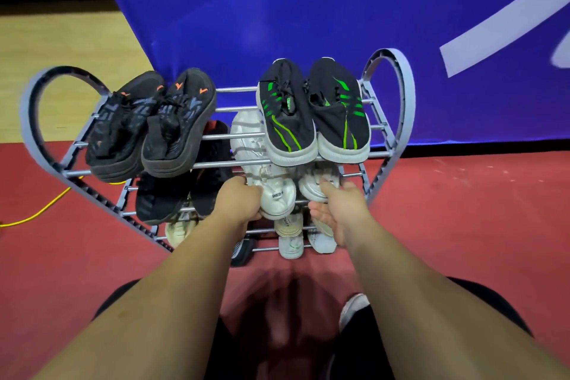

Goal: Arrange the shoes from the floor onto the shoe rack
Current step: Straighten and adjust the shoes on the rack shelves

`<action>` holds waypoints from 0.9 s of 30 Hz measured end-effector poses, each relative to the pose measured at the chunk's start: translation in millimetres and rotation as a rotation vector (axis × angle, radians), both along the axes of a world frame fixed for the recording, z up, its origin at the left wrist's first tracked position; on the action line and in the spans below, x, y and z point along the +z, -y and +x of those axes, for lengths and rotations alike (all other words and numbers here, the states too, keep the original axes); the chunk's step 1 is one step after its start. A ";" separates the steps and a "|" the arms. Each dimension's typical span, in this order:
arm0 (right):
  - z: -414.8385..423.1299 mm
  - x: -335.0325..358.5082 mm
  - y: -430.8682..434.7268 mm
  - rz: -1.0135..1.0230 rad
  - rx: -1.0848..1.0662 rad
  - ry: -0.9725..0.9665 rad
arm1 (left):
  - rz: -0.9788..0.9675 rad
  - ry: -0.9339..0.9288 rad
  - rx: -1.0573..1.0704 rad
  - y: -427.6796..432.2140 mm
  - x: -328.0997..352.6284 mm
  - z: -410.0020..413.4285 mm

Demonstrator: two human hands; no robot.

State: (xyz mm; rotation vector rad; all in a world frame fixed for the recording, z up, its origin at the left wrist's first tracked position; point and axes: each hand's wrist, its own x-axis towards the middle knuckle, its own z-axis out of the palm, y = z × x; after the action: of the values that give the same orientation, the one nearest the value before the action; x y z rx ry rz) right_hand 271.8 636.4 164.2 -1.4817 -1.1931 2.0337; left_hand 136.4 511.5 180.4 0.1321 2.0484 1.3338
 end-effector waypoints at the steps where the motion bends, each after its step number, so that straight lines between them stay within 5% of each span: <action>1: 7.5 -0.1 -4.6 0.021 -0.006 0.001 | 0.002 -0.009 0.003 -5.6 -1.4 3.6; 5: 34.7 -2.2 -17.8 0.034 -0.010 -0.010 | 0.051 -0.017 -0.016 -24.5 -11.2 15.1; 9: 50.2 -3.5 -18.0 0.035 0.255 0.183 | -0.099 -0.125 -0.047 -32.3 -14.3 22.6; 13: 47.9 0.8 -21.8 0.587 0.444 0.629 | -0.165 -0.301 -0.205 -34.4 -24.3 28.0; 17: 36.6 3.0 -20.0 0.895 0.453 0.710 | -0.265 -0.359 -0.309 -31.6 -29.2 34.6; 27: 24.1 -18.2 -28.6 0.816 0.493 0.662 | -0.351 -0.359 -0.394 -26.3 -32.2 20.1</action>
State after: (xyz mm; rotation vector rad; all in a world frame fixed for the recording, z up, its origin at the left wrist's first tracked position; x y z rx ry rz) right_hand 295.9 665.0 146.0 -1.5095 -2.4567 0.9621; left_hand 156.5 537.8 148.3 0.6193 2.3611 0.7361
